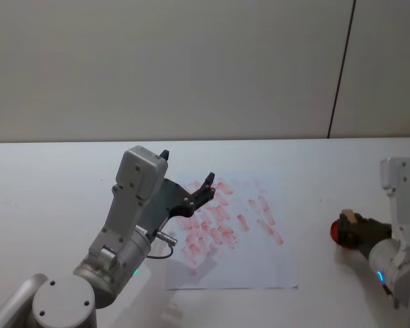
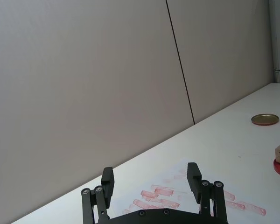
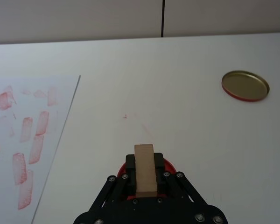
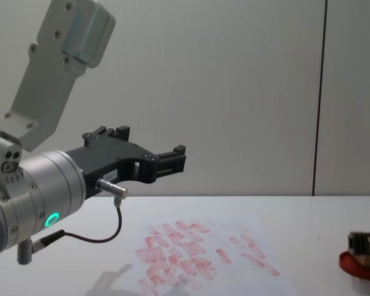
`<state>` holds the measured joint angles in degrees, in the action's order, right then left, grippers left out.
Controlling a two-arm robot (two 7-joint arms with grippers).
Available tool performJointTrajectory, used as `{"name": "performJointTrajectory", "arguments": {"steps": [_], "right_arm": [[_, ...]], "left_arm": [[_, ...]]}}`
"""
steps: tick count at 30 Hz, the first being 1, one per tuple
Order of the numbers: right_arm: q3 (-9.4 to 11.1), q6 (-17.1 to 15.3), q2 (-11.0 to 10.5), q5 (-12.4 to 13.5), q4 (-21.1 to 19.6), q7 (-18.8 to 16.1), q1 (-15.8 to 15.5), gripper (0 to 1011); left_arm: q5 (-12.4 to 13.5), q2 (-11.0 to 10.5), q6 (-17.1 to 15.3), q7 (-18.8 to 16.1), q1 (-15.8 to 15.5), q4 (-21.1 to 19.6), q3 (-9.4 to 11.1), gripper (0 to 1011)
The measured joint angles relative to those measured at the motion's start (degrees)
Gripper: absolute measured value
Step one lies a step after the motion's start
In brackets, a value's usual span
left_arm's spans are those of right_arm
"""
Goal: Use the one hand to pick up the stamp and affix it onto the A4 paper.
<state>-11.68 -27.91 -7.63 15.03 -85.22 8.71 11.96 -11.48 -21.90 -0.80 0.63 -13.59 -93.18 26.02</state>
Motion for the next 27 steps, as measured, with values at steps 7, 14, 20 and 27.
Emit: {"name": "performJointTrajectory", "arguments": {"steps": [7, 14, 20, 27], "right_arm": [[-0.26, 1.59, -0.06, -1.57, -2.95, -0.75, -0.45, 219], [-0.99, 3.01, 0.21, -3.65, -6.57, -2.01, -0.64, 219], [-1.98, 3.52, 1.06, -5.15, -8.6, -3.52, -0.42, 219], [-3.17, 2.34, 2.51, -6.1, -8.52, -5.24, 0.36, 219]], "left_arm": [[0.0, 0.0, 0.0, 0.0, 0.0, 0.0, 0.0, 993], [0.0, 0.0, 0.0, 0.0, 0.0, 0.0, 0.0, 993], [0.0, 0.0, 0.0, 0.0, 0.0, 0.0, 0.0, 993], [0.0, 0.0, 0.0, 0.0, 0.0, 0.0, 0.0, 993]]}}
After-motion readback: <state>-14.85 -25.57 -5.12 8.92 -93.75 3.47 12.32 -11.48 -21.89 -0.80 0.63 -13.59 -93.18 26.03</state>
